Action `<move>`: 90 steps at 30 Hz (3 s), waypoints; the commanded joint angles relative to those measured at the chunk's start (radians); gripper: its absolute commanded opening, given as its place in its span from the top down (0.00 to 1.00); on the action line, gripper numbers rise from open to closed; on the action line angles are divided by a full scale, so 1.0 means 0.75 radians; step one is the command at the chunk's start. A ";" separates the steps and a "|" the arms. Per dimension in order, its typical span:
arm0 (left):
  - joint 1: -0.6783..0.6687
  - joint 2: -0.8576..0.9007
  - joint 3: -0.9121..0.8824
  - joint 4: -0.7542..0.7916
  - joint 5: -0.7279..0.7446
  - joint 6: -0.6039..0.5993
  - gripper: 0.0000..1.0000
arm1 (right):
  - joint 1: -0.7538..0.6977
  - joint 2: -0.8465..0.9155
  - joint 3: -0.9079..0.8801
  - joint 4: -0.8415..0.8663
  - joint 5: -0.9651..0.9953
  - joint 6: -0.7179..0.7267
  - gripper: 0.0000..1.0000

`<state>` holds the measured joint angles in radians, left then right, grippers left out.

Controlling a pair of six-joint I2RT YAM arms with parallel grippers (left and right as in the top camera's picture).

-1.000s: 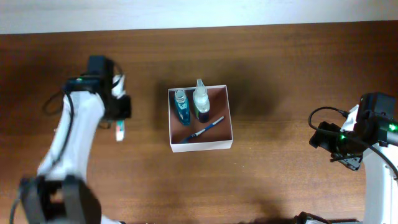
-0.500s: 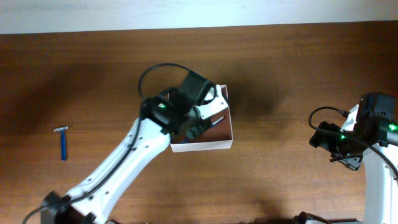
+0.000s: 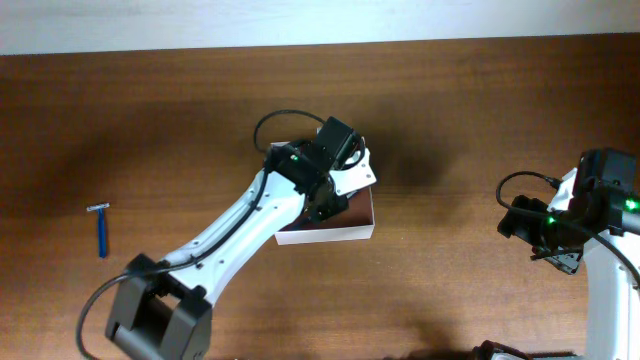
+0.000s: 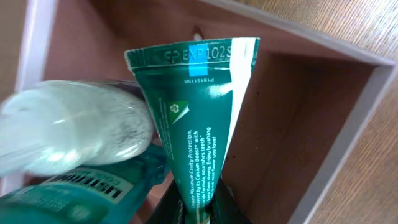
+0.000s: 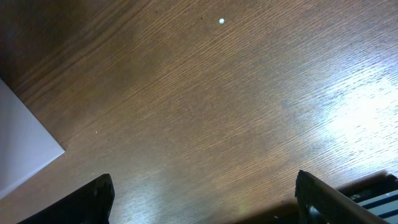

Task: Pack container
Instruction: 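Carry toothpaste tube with left gripper and place it in box, then move left gripper to the blue razor and grasp it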

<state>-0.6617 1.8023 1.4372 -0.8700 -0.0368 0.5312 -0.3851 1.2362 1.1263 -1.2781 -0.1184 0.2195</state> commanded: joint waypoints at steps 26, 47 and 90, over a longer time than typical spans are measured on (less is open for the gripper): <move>0.182 -0.316 0.060 -0.100 -0.207 -0.337 0.41 | 0.008 0.002 -0.006 -0.001 0.014 -0.009 0.15; 1.512 0.069 0.027 -0.159 -0.075 -0.689 0.37 | 0.008 0.002 -0.006 -0.001 0.014 -0.009 0.14; 1.648 0.262 -0.256 0.146 0.046 -0.638 0.78 | 0.008 0.002 -0.006 -0.003 0.033 -0.009 0.15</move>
<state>0.5755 1.9812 1.2716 -0.7582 -0.0109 0.0475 -0.3851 1.2362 1.1263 -1.2789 -0.1101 0.2199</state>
